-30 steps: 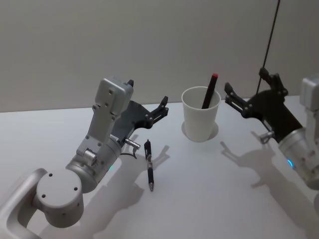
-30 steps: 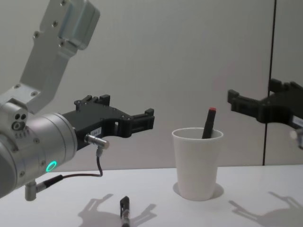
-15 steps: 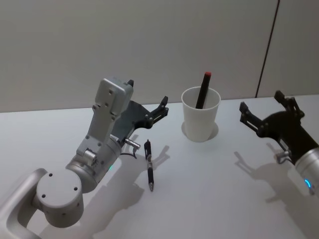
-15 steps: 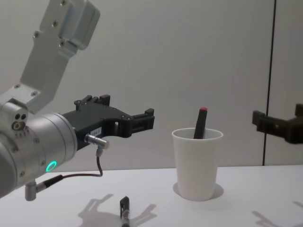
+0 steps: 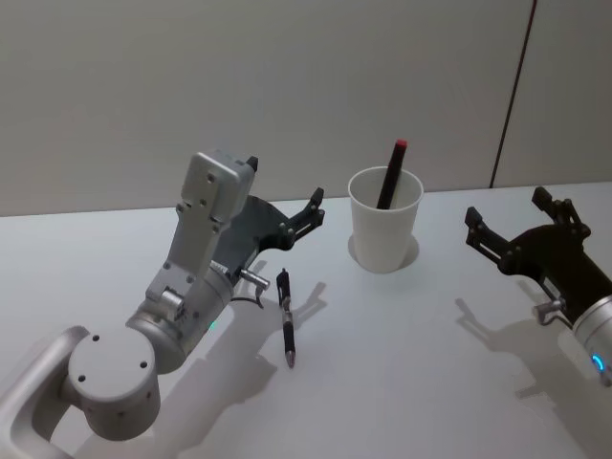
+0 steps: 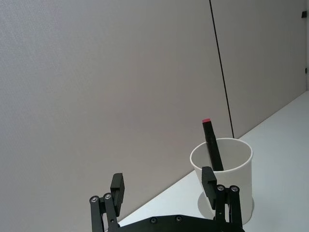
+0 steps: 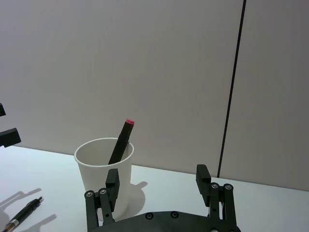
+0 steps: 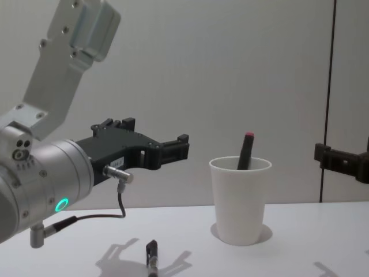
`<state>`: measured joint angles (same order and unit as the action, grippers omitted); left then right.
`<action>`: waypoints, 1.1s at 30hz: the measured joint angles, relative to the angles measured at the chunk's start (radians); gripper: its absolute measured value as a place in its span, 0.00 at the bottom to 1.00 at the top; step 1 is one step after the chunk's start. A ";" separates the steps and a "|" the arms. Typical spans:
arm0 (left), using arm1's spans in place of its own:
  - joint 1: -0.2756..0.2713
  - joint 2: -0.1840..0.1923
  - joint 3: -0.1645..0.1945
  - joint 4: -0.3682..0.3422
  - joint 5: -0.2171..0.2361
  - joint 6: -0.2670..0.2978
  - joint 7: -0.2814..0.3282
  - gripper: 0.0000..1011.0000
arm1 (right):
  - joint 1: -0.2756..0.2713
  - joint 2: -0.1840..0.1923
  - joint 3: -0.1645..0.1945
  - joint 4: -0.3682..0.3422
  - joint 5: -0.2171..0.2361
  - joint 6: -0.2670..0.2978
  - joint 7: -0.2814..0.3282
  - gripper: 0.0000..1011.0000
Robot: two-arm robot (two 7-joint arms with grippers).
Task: Place the pen into the pen holder.
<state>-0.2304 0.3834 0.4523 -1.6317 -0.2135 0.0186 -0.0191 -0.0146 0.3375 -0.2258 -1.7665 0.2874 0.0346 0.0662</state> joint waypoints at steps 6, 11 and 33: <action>0.011 0.006 -0.002 -0.015 -0.015 0.012 -0.001 0.99 | 0.000 0.000 0.000 0.000 0.000 0.000 0.000 0.99; 0.026 0.016 -0.005 -0.037 -0.030 0.032 0.000 0.99 | 0.000 0.000 0.000 0.000 0.000 0.000 0.000 0.99; 0.147 0.097 -0.020 -0.202 -0.146 0.210 0.066 0.99 | 0.000 0.000 0.000 0.000 0.000 -0.001 0.001 0.99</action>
<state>-0.0834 0.4801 0.4328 -1.8336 -0.3600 0.2284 0.0472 -0.0147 0.3375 -0.2259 -1.7668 0.2874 0.0339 0.0668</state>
